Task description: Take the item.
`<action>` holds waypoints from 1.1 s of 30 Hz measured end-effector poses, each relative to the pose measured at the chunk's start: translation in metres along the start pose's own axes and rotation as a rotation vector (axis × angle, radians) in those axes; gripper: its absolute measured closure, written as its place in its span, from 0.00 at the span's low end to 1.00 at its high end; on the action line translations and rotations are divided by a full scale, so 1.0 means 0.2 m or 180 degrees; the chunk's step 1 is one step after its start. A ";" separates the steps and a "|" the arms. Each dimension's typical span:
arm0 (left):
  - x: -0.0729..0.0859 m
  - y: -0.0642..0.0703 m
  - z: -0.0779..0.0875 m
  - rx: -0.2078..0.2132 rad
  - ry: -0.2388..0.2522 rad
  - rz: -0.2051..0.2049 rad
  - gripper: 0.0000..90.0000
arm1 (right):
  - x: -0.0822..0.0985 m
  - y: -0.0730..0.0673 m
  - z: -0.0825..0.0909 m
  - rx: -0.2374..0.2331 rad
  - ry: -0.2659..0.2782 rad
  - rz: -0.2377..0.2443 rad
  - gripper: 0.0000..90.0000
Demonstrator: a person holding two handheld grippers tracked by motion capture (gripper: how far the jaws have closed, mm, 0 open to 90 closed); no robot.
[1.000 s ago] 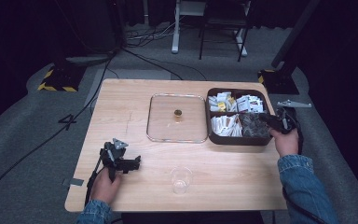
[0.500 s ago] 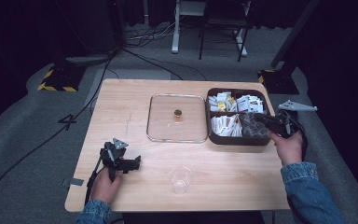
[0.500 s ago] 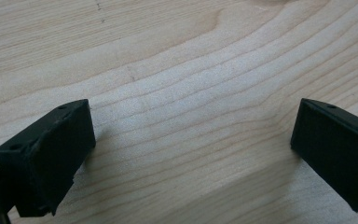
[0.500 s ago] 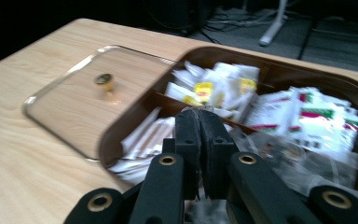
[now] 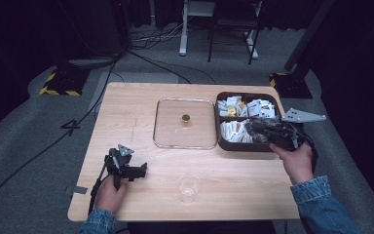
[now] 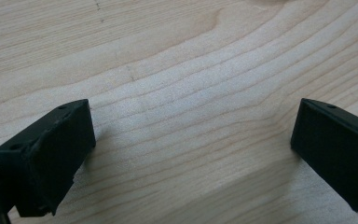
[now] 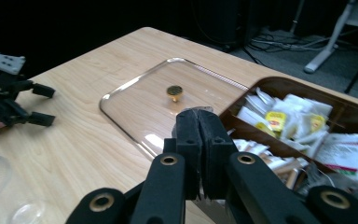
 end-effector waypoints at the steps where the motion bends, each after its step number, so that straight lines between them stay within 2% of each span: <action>1: 0.00 0.00 0.00 -0.0005 0.0002 -0.0011 0.00 | -0.01 -0.02 0.00 -0.0024 0.0007 0.0022 0.98; 3: 0.00 0.00 0.00 0.0002 0.0010 0.0000 0.00 | -0.02 -0.06 -0.01 -0.0083 0.0012 0.0069 0.98; 4: 0.00 0.00 0.00 0.0002 0.0010 0.0000 0.00 | -0.02 -0.06 -0.01 -0.0083 0.0012 0.0069 0.98; 5: 0.00 0.00 0.00 0.0008 0.0001 0.0000 0.00 | -0.04 -0.11 -0.02 -0.0161 0.0025 0.0131 0.98; 8: 0.01 0.00 0.00 0.0012 0.0005 -0.0002 0.00 | -0.05 -0.18 -0.03 -0.0278 0.0033 0.0174 0.98; 9: 0.01 0.00 0.00 0.0012 0.0005 -0.0002 0.00 | -0.05 -0.18 -0.03 -0.0278 0.0033 0.0174 0.98; 10: 0.01 0.00 0.00 0.0011 0.0001 -0.0006 0.00 | -0.06 -0.22 -0.05 -0.0350 0.0031 0.0217 0.98; 11: 0.01 0.00 0.00 0.0011 0.0001 -0.0006 0.00 | -0.06 -0.22 -0.05 -0.0350 0.0031 0.0217 0.98; 12: 0.01 0.00 0.00 0.0011 0.0002 -0.0005 0.00 | -0.06 -0.26 -0.06 -0.0422 0.0024 0.0255 0.98; 17: 0.00 0.00 0.00 0.0024 0.0007 -0.0014 0.00 | -0.07 -0.36 -0.08 -0.0588 -0.0008 0.0324 0.98; 25: 0.00 0.00 0.00 0.0026 0.0003 -0.0038 0.00 | -0.06 -0.47 -0.12 -0.0775 -0.0029 0.0383 0.98; 28: 0.00 0.00 0.00 0.0028 0.0005 -0.0041 0.00 | -0.06 -0.52 -0.14 -0.0888 -0.0031 0.0383 0.98; 33: 0.00 0.00 0.00 0.0028 0.0005 -0.0042 0.00 | -0.05 -0.57 -0.16 -0.0965 -0.0056 0.0416 0.98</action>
Point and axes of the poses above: each handheld gripper's, and its own axes: z roughly backward along the jaws, x roughly out of its underside, y roughly to its right, the point moved 3 cm from there along -z, roughly forward along the jaws
